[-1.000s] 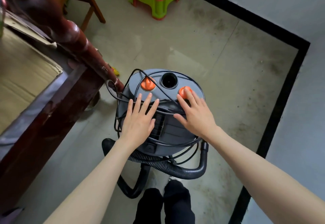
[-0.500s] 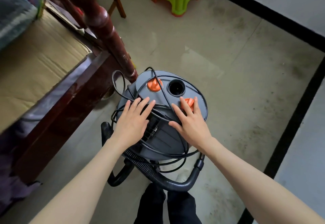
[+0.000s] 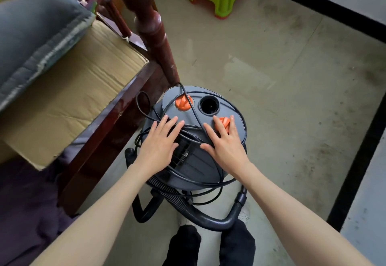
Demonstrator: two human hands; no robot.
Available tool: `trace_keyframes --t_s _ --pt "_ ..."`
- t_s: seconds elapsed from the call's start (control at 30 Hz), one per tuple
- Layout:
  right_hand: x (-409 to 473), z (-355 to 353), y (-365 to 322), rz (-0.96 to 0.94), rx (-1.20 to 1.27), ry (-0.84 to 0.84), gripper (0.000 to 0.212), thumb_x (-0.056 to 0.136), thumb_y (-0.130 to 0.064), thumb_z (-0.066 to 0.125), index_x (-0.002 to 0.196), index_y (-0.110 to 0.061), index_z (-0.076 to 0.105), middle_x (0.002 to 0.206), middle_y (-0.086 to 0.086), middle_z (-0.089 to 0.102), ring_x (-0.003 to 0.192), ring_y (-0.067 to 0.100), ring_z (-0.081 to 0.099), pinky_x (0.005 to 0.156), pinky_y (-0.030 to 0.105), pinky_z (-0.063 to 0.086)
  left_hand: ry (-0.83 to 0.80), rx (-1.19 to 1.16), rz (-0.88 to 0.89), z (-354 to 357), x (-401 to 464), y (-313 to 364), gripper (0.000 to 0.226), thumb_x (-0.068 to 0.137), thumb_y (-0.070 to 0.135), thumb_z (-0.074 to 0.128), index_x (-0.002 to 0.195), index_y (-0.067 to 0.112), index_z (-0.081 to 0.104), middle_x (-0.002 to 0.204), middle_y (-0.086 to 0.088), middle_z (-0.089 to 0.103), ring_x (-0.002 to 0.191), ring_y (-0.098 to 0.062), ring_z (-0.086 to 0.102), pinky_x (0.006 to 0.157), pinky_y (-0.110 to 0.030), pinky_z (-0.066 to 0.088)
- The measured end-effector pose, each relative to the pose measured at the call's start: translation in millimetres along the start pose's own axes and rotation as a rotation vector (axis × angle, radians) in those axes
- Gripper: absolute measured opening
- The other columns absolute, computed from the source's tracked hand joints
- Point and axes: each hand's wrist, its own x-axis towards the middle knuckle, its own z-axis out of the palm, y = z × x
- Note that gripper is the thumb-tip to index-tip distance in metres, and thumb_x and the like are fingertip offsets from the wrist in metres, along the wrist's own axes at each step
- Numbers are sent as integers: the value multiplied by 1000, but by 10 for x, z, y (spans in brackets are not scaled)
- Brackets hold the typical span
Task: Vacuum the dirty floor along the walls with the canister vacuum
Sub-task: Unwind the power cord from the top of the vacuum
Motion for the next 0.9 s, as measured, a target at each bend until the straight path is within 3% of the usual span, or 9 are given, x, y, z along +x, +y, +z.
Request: trace_keyframes --t_s 0.27,0.53,0.67,0.77,0.83,0.9 --pt "17 113 -321 16 -33 -2 60 90 -51 41 126 -9 65 131 25 58 118 67 42 94 69 39 -10 -101 4 8 -89 -303 68 90 12 60 150 14 26 155 -7 25 146 -30 12 116 -42 7" --pt "17 77 -249 -26 -31 -14 65 90 -54 38 131 -9 60 140 23 51 124 67 35 95 74 36 -21 -171 -6 -4 -58 -283 67 96 20 52 152 21 16 159 0 11 148 -21 0 117 -42 2" --pt "12 -44 -381 41 -35 -90 84 83 -69 22 144 -16 45 158 11 30 147 46 7 111 68 6 31 -332 -57 10 -146 -407 67 97 23 51 152 20 13 160 1 8 147 -16 -3 119 -41 7" --pt "33 -114 -581 52 8 -83 103 76 -79 14 148 -8 34 158 6 29 151 28 3 117 58 -1 52 -506 -201 15 -267 -597 68 95 1 43 152 16 10 160 2 7 147 -12 -1 121 -36 7" --pt "49 -117 -748 97 51 -116 108 77 -84 28 153 -8 19 159 4 24 151 23 3 117 58 -4 -83 -570 -283 34 -383 -732 78 89 -8 39 152 20 5 160 7 2 146 -8 -5 121 -38 6" --pt "50 -95 -900 130 47 -154 114 75 -83 40 155 -10 5 161 5 16 151 22 3 113 63 -7 -225 -567 -273 75 -469 -808 86 88 -2 46 152 25 -4 159 10 -7 146 -9 -10 120 -40 1"
